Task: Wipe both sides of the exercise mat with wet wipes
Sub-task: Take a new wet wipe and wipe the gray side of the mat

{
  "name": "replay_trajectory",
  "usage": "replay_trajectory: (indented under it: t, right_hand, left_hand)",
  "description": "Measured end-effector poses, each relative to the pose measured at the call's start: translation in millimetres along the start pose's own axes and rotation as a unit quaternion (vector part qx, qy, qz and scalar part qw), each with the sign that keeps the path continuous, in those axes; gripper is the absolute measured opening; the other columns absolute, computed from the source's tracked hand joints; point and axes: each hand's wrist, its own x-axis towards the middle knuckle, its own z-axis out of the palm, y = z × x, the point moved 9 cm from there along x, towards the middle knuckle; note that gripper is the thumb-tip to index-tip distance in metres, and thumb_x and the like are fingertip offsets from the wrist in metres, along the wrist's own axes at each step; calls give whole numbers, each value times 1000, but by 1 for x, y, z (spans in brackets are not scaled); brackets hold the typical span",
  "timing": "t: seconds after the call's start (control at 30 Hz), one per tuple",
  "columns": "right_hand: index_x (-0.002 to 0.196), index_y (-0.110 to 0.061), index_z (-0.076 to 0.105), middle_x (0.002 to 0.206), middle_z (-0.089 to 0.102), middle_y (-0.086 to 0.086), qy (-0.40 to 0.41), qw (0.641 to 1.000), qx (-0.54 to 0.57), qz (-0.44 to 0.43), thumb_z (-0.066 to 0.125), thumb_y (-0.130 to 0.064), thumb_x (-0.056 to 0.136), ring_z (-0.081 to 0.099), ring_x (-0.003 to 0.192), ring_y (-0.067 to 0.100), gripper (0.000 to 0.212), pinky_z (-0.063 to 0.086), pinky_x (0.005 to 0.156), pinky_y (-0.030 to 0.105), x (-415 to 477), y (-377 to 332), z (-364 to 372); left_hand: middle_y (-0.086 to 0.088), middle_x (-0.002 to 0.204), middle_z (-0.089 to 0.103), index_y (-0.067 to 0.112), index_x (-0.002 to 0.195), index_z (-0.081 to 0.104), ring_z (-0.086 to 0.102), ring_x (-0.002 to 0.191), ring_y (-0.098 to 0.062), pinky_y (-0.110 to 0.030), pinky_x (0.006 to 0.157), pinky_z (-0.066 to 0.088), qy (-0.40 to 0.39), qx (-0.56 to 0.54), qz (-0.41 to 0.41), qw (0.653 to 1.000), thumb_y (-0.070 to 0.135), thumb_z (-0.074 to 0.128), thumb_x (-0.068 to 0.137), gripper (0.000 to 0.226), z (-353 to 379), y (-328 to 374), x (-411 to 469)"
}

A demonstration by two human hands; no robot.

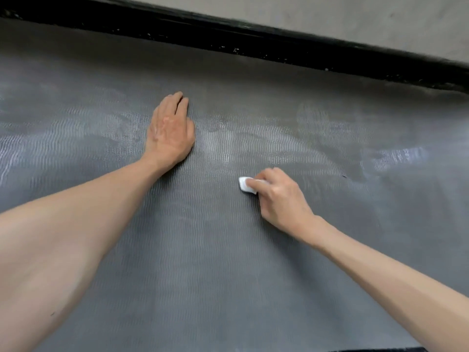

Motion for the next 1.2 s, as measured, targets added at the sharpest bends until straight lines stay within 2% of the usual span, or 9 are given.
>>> replay_trajectory:
  t: [0.1,0.23,0.43,0.63,0.77,0.87,0.97,1.07,1.2]
  right_hand:
    - [91,-5,68,83,59,11,-26,999,7,-42,42,0,75,49,70,28,32,43,55,37,-34,-29,10]
    - [96,-8,65,85,56,9,-134,982,30,-130,51,4,73,41,72,23,30,41,54,37,-87,-63,18]
    - [89,-3,66,80,54,13,-66,997,5,-46,50,1,76,46,68,29,21,43,51,38,-58,-43,14]
    - [92,-10,61,83,51,5,-244,946,37,-209,74,1,65,42,68,18,32,33,45,27,-130,-91,31]
    - [90,-8,62,79,49,7,-233,942,1,-241,70,0,73,47,64,21,20,31,41,28,-100,-73,22]
    - [91,-3,61,78,50,10,-200,954,-7,-221,54,-3,81,47,63,24,13,40,39,31,-104,-74,20]
    - [89,-5,61,77,49,7,-228,952,42,-198,74,1,66,44,64,19,27,33,42,28,-147,-100,24]
    - [89,-9,60,77,47,3,-247,948,36,-198,78,1,60,39,63,15,35,27,43,26,-162,-107,28]
    - [91,-6,61,79,47,6,-138,988,53,-45,71,8,67,35,67,17,29,35,42,31,-132,-76,22]
  left_hand:
    - [-21,135,49,-6,125,54,44,127,-36,-43,109,33,16,-15,14,1000,6,48,89,39,-7,12,-23]
    - [-21,128,55,-6,120,57,49,121,-35,-44,106,38,26,-74,77,994,8,44,84,40,-9,53,-74]
    - [-19,138,51,-5,131,54,46,131,-35,-46,110,35,-47,-82,116,989,18,37,89,51,19,87,-124]
    - [-16,139,48,-1,131,51,42,133,-31,-45,113,33,-60,-59,115,990,18,40,90,47,19,87,-121]
    - [-16,139,48,-1,131,51,42,133,-31,-45,113,33,-67,-55,113,990,20,39,90,48,19,89,-122]
    - [-16,139,48,-1,132,51,42,133,-30,-44,113,33,-68,-53,110,990,20,39,90,48,18,89,-122]
    - [-14,139,47,-1,132,50,41,133,-29,-42,114,32,-70,-53,107,990,19,40,91,47,16,89,-122]
    - [-13,138,47,0,132,50,42,131,-28,-40,114,31,-67,-54,111,990,20,40,91,46,15,92,-122]
    - [-13,136,48,0,130,51,43,130,-27,-37,114,31,-50,-59,112,991,17,43,90,44,14,90,-123]
